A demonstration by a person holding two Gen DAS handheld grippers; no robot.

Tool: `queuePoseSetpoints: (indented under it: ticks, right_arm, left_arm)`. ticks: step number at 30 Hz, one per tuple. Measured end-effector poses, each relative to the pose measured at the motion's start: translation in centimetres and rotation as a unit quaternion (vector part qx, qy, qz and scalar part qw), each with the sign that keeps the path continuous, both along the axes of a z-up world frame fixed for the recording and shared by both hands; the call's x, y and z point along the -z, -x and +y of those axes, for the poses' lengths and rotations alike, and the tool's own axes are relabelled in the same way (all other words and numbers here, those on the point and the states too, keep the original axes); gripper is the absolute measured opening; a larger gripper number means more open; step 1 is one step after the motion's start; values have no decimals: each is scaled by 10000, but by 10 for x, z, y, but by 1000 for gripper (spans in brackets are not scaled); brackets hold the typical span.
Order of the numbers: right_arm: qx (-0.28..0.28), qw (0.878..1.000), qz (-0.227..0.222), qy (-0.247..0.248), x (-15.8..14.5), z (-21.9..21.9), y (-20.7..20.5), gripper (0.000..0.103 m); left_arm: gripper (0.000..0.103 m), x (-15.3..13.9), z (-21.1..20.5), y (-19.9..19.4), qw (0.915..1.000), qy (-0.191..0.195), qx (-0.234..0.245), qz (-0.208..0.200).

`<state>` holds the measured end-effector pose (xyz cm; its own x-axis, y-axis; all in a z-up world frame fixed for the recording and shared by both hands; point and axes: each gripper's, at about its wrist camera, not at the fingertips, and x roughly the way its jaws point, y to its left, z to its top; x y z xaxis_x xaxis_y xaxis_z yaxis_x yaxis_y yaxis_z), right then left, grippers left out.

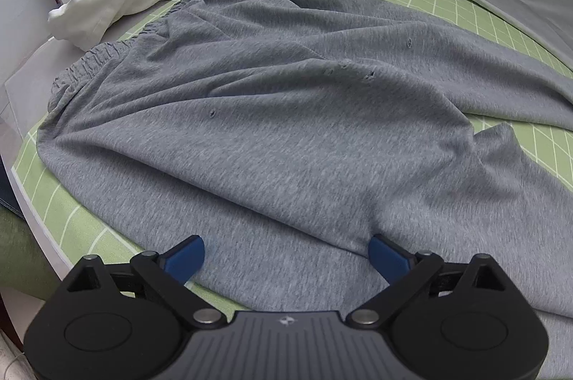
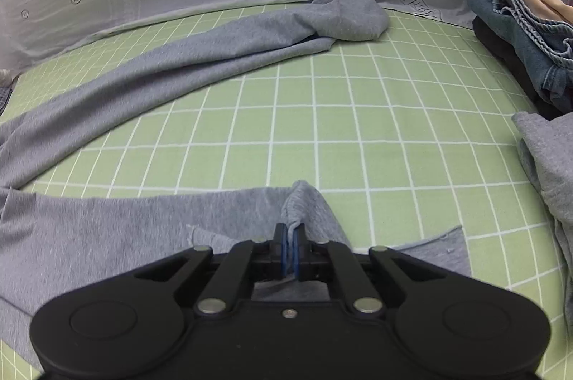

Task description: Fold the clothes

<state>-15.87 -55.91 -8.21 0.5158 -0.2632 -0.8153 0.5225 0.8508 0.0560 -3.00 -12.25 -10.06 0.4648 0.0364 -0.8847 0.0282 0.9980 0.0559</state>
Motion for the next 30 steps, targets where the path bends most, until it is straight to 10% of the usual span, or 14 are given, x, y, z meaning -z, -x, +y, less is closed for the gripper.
queuePoseSetpoints:
  ticks: [7, 9, 11, 22, 30]
  right_arm:
    - [458, 9984, -336, -34, -7, -87, -29, 12]
    - [517, 9978, -405, 31, -9, -93, -24, 48]
    - [577, 9966, -568, 172, -12, -93, -11, 55]
    - [1837, 9775, -993, -291, -6, -100, 74, 55]
    - [960, 9911, -736, -562, -1, -78, 47, 55]
  left_arm:
    - [103, 1, 0, -1, 9994, 42, -325, 79]
    - [103, 1, -1, 0, 9991, 33, -404, 83]
    - [103, 0, -4, 1, 9993, -50, -380, 52]
    - [103, -1, -4, -7, 9998, -97, -14, 191]
    - [103, 0, -1, -8, 9998, -13, -8, 213]
